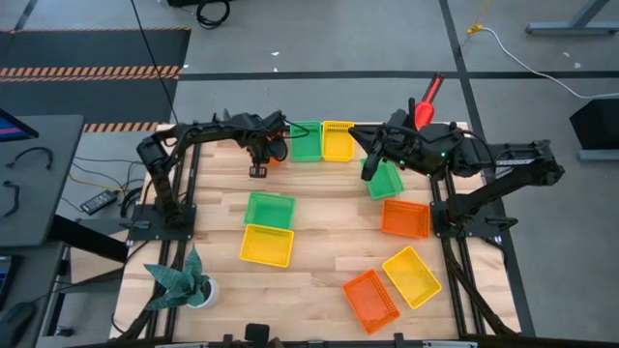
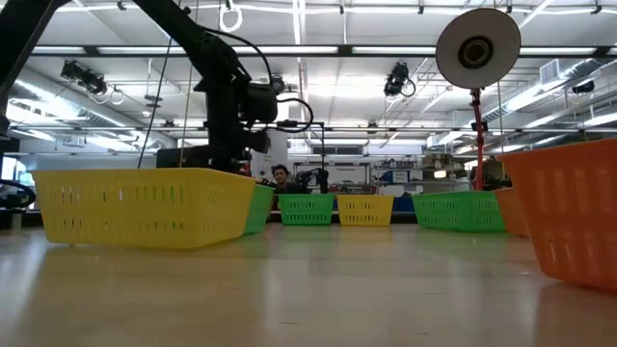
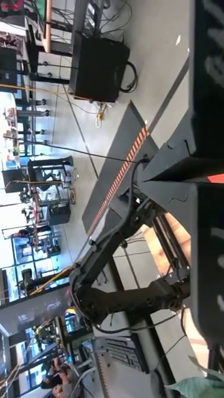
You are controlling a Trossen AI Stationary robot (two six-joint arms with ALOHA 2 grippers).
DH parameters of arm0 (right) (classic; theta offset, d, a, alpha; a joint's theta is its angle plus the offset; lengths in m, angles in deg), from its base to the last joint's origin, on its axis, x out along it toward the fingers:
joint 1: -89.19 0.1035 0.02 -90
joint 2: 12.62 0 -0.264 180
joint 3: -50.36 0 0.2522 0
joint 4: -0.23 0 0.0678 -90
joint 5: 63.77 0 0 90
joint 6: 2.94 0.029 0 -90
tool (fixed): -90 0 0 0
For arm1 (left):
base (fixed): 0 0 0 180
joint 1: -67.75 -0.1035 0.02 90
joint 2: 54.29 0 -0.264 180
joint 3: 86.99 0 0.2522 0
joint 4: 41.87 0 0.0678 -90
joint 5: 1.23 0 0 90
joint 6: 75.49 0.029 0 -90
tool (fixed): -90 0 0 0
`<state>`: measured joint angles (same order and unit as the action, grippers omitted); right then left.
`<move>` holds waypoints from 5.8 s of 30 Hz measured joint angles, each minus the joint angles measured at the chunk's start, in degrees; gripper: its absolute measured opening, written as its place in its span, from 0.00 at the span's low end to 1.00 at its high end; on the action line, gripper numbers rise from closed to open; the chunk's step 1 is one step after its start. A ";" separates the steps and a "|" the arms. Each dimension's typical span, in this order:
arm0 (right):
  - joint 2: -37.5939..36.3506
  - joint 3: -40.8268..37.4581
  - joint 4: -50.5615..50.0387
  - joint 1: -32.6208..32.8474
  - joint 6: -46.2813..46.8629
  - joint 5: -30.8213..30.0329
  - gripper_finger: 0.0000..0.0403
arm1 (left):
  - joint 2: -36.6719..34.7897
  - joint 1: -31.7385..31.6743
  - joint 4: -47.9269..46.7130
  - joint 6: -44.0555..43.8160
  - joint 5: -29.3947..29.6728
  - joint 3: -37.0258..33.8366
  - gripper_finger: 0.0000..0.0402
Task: Stack baskets by color
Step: Move the orange bin to the top center of the table, then stack the yellow bin on top of the yellow bin
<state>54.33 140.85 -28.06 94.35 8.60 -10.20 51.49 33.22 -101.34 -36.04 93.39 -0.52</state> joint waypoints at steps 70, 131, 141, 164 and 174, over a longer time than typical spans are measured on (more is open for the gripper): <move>9.13 5.48 -29.16 19.63 24.23 50.75 0.05 | -13.62 4.60 -7.01 -33.86 -7.54 7.82 0.29; 20.21 -29.73 -26.04 62.89 34.24 24.22 0.29 | -13.94 48.68 -5.14 -81.14 3.30 7.79 0.29; 20.21 -30.59 -23.26 59.90 32.07 23.68 0.03 | -13.94 48.66 -5.61 -81.24 3.12 7.79 0.29; 16.41 -5.18 -43.46 41.90 15.13 23.53 0.01 | -21.59 48.46 -8.37 -79.12 11.95 7.78 0.29; 16.75 0.99 -36.96 16.91 -3.47 26.11 0.01 | -31.99 48.64 -12.62 -75.32 22.48 7.80 0.29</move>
<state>71.08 141.84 -65.01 111.26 5.13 15.91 19.50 81.86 -113.96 -111.36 115.87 7.28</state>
